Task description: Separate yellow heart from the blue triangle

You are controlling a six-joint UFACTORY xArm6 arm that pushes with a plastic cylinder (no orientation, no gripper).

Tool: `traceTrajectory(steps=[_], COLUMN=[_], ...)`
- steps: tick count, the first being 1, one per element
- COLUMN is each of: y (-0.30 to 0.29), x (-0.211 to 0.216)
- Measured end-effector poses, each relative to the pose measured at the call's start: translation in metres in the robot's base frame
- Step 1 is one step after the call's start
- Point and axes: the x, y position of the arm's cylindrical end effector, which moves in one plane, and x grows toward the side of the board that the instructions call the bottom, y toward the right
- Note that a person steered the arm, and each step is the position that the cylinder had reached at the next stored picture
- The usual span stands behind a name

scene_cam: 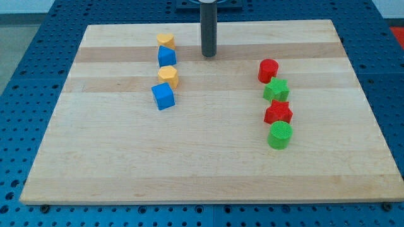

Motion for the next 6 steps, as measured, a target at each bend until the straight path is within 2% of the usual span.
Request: traceTrajectory(steps=[1, 2, 4, 6], y=[-0.053, -0.057, -0.1, -0.168], x=[-0.027, -0.027, -0.065, -0.065])
